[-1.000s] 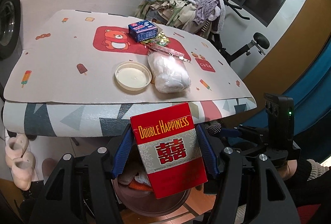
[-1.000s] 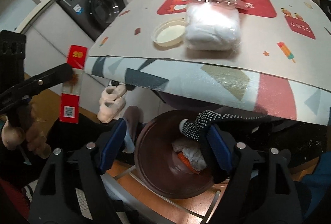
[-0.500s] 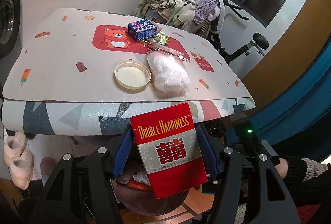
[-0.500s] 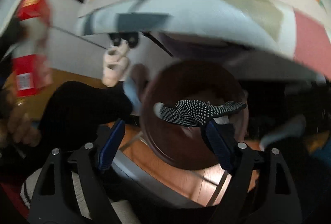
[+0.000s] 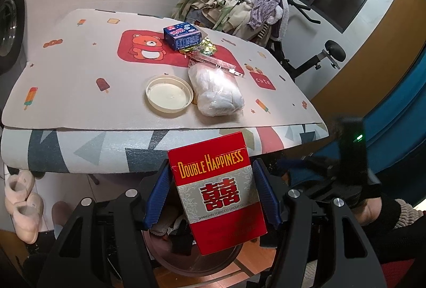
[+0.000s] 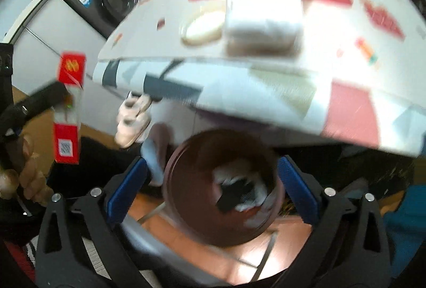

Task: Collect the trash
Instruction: 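Open the right tool over the bin to drop the cloth, then open the left tool over the bin to drop the red box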

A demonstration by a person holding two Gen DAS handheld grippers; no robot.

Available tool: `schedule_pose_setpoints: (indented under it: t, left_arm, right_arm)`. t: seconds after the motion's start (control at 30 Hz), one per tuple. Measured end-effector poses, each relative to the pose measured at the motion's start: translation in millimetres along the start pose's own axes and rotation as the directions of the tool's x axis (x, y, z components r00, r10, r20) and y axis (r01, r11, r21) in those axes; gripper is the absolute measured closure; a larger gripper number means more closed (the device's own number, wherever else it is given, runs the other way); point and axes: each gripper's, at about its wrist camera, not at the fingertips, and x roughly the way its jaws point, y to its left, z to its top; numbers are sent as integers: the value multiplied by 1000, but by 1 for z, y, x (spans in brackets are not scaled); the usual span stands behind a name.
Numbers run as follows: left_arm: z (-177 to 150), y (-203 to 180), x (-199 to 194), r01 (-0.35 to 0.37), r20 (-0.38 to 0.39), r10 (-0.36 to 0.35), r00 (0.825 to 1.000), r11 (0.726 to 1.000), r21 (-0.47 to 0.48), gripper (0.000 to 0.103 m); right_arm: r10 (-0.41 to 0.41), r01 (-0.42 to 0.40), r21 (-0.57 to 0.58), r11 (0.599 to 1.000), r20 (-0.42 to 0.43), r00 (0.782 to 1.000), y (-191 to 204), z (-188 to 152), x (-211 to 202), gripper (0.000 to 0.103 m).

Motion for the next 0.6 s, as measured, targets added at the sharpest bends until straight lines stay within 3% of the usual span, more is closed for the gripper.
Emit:
schedule_pose_setpoints:
  t: [0.23,0.5,0.6]
  left_arm:
    - [-3,-6,6,1,-24,-1,1000,999,32,42]
    - [-12,-18,23,29,-89,-22,996,997,78,42]
    - [-14,-24,26,42,-101,-32,994,994,99,31]
  right_arm:
    - [-103,106,-5,994,191,976,-14,19,-45,6]
    - [-228,218,69,974,257,939,-28,29,-70,6]
    - [-232,219,76,973,285,930,-30,28,-73,6]
